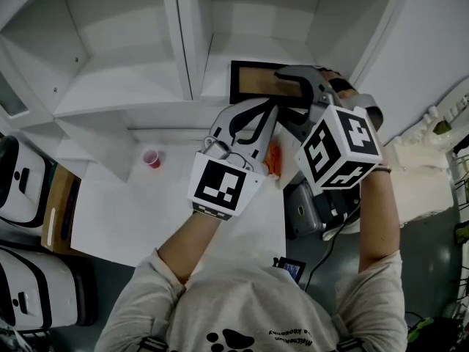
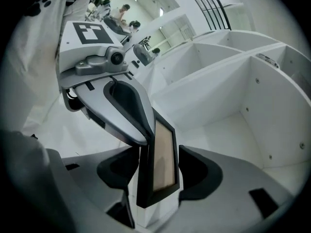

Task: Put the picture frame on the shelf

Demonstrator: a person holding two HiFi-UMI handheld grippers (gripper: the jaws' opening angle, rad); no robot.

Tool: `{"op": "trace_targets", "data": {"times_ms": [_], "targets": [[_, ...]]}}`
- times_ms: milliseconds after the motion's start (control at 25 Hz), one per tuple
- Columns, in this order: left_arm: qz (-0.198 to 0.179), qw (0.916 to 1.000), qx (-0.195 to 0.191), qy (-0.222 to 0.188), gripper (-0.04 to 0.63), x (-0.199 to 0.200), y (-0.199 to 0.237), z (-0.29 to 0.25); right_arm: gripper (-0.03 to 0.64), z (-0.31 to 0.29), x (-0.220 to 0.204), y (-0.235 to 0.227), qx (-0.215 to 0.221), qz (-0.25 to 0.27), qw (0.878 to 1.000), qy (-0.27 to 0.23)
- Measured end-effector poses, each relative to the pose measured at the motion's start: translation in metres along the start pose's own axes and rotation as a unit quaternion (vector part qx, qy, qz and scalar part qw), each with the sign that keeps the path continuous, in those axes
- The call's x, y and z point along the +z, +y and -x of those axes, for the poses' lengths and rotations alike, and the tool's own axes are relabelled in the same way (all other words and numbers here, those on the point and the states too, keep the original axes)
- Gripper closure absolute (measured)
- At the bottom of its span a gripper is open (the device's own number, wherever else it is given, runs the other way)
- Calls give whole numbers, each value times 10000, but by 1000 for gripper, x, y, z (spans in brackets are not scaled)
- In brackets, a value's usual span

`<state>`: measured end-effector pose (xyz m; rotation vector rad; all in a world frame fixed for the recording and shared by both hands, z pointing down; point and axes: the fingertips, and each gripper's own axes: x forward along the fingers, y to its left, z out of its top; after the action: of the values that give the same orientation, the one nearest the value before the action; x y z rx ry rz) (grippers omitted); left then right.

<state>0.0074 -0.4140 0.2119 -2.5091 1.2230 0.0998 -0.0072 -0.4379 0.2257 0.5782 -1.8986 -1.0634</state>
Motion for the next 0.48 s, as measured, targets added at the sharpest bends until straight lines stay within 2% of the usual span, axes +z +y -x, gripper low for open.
{"op": "trace_targets", "data": {"times_ms": [160,480], "targets": [[2,10000,4,3,575,0,1,-5,368,14,-2,0,-287,27,9996,21],[76,9999,127,44,575,-7,10,-16,370,32,-1,4,-889,-270,9954,-232]]}}
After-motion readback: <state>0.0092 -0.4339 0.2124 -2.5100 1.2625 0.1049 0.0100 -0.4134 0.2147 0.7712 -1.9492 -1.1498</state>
